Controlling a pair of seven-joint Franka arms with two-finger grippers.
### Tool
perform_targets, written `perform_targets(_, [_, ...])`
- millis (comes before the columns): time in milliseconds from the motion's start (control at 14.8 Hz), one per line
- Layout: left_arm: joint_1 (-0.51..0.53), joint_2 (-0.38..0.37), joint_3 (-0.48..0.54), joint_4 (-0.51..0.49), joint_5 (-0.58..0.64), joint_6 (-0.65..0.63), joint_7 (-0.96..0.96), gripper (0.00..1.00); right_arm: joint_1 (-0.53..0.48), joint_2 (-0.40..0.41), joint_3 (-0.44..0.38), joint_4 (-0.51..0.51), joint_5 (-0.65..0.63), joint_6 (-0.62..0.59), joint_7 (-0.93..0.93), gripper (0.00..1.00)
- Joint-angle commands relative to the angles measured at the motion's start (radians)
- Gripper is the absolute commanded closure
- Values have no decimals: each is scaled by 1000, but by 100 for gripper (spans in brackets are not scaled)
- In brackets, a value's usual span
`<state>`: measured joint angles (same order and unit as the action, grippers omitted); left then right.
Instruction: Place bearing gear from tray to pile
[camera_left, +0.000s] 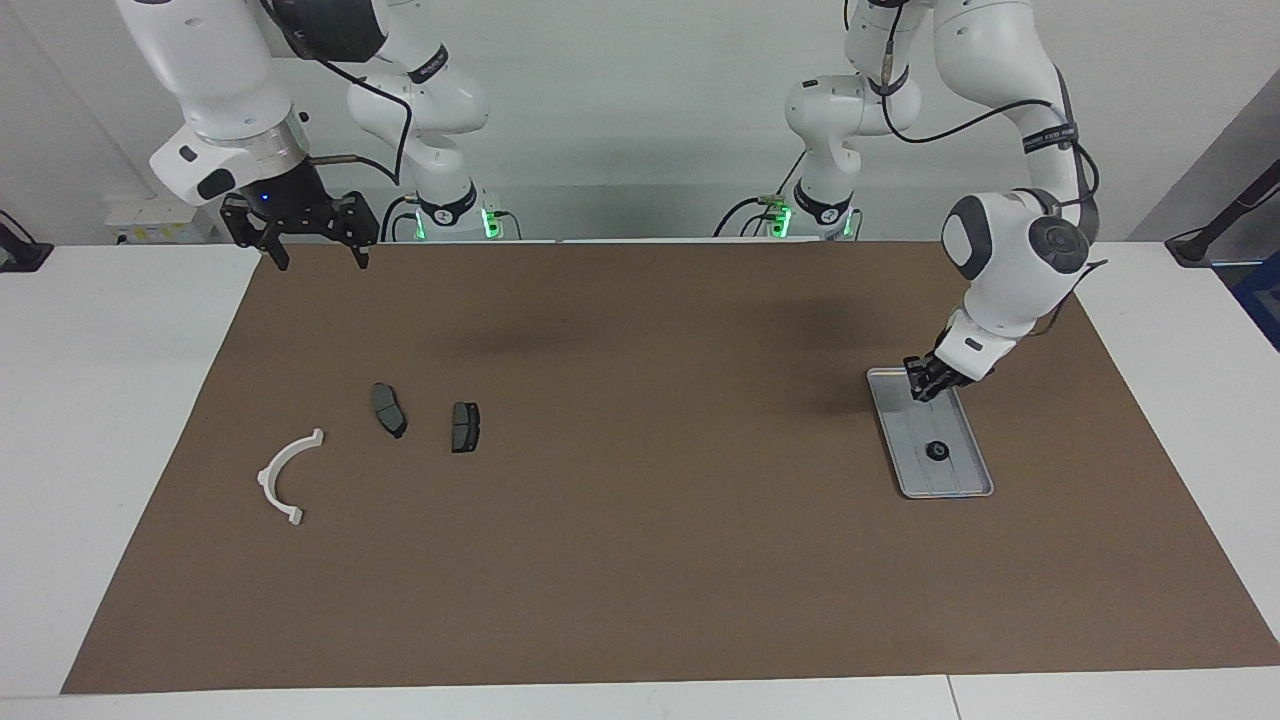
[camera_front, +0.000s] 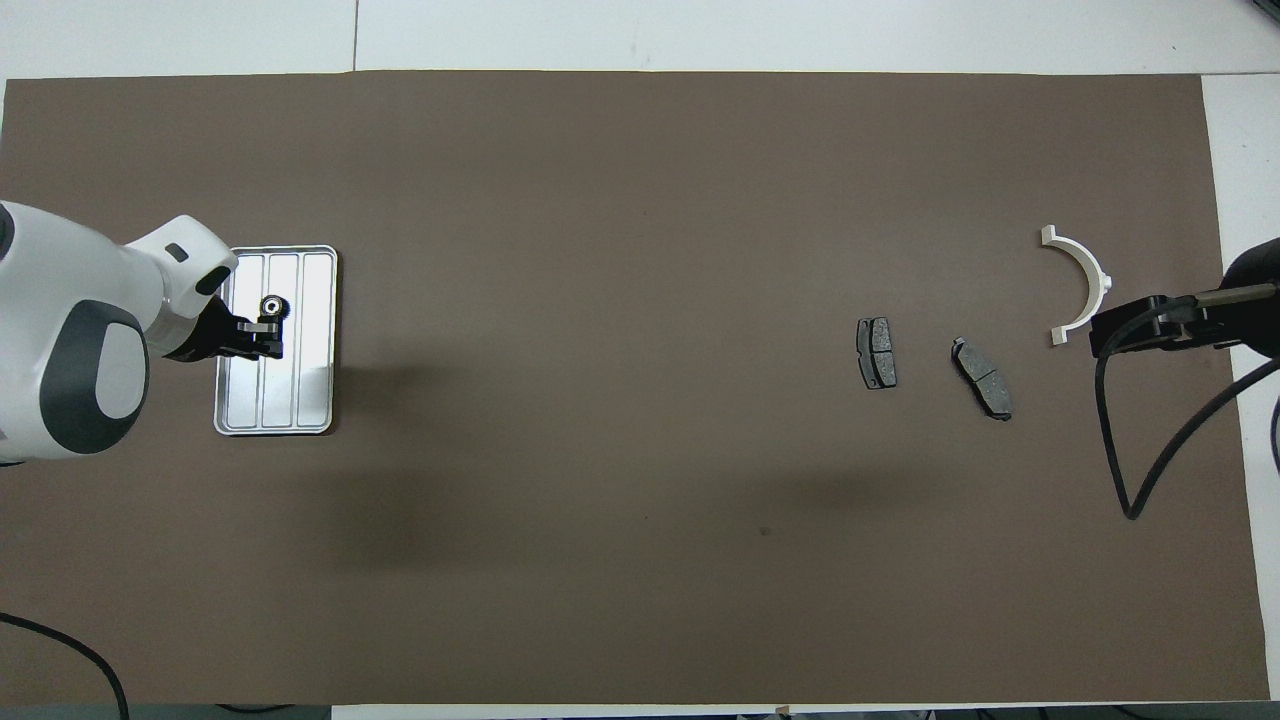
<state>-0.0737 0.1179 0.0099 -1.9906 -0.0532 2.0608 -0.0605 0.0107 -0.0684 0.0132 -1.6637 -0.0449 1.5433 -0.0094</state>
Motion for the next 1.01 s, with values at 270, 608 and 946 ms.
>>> perform_targets(270, [-429,9,7,20,-10,151,-743,100,-5,-14,-2,-16,27,11,-23,0])
perform_targets(608, [-602,162,8,18,123,284,-1052,100,-6,-16,-2,-16,27,11,-27,0])
perform_targets(946, [-618,223,8,4,144,347,-1099,100,-8,-16,-2,-21,27,12,-27,0])
